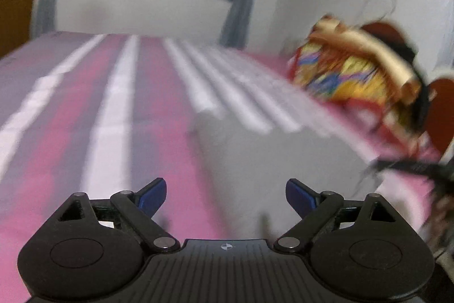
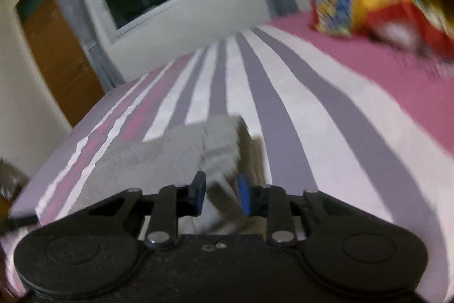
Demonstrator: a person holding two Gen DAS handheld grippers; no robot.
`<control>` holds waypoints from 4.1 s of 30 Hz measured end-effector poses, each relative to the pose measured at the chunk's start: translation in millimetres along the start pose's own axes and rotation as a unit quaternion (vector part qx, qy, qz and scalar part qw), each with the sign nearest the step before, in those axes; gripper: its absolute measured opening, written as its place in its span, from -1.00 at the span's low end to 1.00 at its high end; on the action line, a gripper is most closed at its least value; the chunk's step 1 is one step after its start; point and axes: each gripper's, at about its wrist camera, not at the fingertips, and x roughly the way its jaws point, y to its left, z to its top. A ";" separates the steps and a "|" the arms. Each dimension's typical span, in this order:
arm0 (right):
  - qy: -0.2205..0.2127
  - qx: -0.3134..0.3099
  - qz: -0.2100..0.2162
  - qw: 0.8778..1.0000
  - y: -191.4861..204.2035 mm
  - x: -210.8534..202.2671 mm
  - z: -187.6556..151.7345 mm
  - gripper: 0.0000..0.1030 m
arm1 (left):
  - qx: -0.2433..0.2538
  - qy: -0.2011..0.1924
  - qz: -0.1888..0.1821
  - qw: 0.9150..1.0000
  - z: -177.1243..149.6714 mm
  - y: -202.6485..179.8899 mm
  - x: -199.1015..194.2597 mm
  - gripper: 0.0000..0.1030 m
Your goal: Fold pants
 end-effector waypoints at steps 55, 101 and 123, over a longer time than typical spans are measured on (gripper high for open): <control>0.090 -0.067 -0.024 0.993 15.8 8.4 12.9 -0.01 | -0.007 0.100 0.082 0.992 -17.7 -4.3 44.5 0.75; 0.110 -0.078 -0.068 0.988 3.9 62.5 20.3 0.02 | -0.020 0.141 0.090 0.986 -2.2 25.6 106.4 0.76; 0.126 -0.078 -0.049 0.988 -6.2 116.8 46.1 0.21 | -0.005 0.136 0.090 0.987 39.1 32.8 192.6 0.84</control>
